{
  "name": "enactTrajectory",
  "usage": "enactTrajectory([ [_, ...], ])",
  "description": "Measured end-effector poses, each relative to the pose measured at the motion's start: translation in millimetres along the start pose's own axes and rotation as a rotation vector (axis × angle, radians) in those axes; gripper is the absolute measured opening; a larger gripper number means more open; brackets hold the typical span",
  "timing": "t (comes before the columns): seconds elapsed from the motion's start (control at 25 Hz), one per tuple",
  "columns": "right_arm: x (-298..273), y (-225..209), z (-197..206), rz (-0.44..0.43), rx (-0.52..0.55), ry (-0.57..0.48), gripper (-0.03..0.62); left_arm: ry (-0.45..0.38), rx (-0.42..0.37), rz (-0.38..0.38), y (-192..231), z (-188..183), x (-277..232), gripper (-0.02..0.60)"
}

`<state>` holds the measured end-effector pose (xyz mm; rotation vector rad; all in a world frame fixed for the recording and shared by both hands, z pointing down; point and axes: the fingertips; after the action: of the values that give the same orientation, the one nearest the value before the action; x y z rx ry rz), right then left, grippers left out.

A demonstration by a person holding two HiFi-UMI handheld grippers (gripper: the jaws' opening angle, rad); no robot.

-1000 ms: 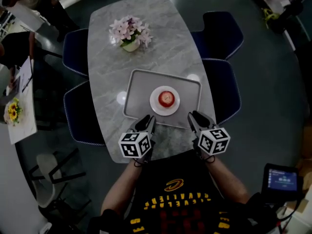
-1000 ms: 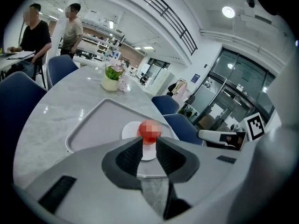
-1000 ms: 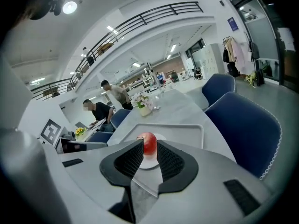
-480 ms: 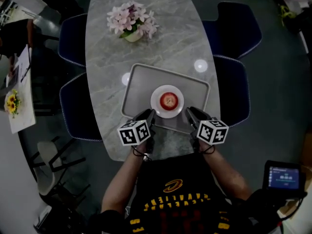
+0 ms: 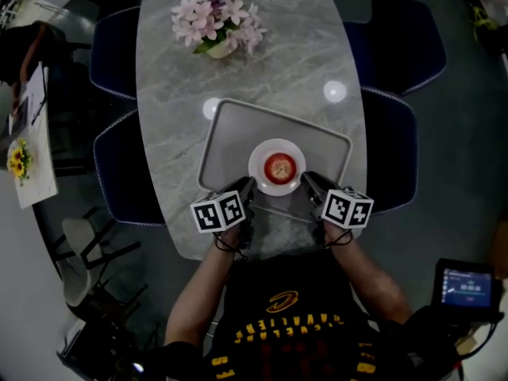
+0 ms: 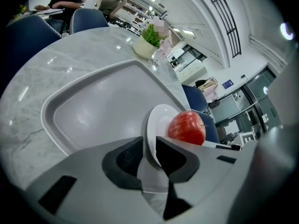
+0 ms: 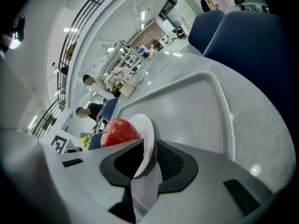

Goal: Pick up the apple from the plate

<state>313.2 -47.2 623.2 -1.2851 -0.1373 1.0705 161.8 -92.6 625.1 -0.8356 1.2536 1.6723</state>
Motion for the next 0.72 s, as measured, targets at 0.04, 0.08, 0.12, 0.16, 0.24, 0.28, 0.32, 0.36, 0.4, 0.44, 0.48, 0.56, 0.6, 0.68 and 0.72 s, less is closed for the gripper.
enactTrajectory([
  [0.04,0.1,0.3,1.3,-0.001,-0.011,0.002,0.092,0.009,-0.002,-0.003,0.0,1.0,0.4,0.086],
  [0.08,0.3,1.0,2.3,-0.001,-0.016,0.005,0.092,0.017,-0.002,-0.004,-0.2,1.6,1.2,0.086],
  [0.12,0.0,1.3,3.0,0.001,-0.013,0.011,0.092,0.025,-0.002,-0.004,-0.7,1.7,1.6,0.086],
  [0.16,-1.1,1.0,3.1,0.001,-0.008,0.018,0.092,0.034,-0.003,-0.004,-1.5,1.7,0.8,0.086],
  [0.24,-4.3,-2.1,2.1,-0.002,-0.007,0.030,0.092,0.056,-0.013,-0.010,-3.4,1.6,-4.4,0.086],
  [0.28,-5.5,-3.9,2.1,-0.004,-0.017,0.033,0.092,0.065,-0.019,-0.014,-4.2,1.7,-7.1,0.086],
  [0.32,-6.1,-5.3,2.9,-0.006,-0.030,0.034,0.092,0.072,-0.022,-0.017,-4.5,1.9,-8.7,0.086],
  [0.36,-5.9,-5.5,4.7,-0.009,-0.044,0.034,0.092,0.077,-0.022,-0.017,-4.4,2.6,-8.8,0.086],
  [0.4,-4.5,-4.1,7.4,-0.012,-0.055,0.033,0.092,0.082,-0.019,-0.015,-3.8,3.9,-7.0,0.086],
  [0.44,-2.5,-1.5,10.9,-0.015,-0.065,0.033,0.092,0.087,-0.012,-0.011,-3.0,5.9,-4.0,0.086],
  [0.48,-0.4,1.4,14.4,-0.017,-0.073,0.035,0.092,0.093,-0.003,-0.006,-2.3,7.7,-1.0,0.085],
  [0.56,0.9,3.7,17.7,-0.021,-0.088,0.037,0.091,0.107,0.018,0.002,-2.2,8.9,0.8,0.084],
  [0.6,0.3,3.3,17.4,-0.023,-0.096,0.036,0.082,0.116,0.029,0.007,-2.8,8.8,-0.3,0.076],
  [0.68,-0.7,2.3,16.1,-0.031,-0.117,0.027,0.038,0.132,0.055,0.022,-4.9,9.2,-2.6,0.054],
  [0.72,-1.0,1.9,15.8,-0.033,-0.126,0.023,0.038,0.136,0.067,0.028,-5.4,9.4,-3.1,0.052],
])
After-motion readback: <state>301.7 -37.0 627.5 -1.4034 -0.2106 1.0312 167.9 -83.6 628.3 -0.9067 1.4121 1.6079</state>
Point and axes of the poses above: the fingertips, and each gripper's own axes: x backward along the fingers, y to its left, z out of its underside, and after that the axes turned 15 degrees about -z, right-handed
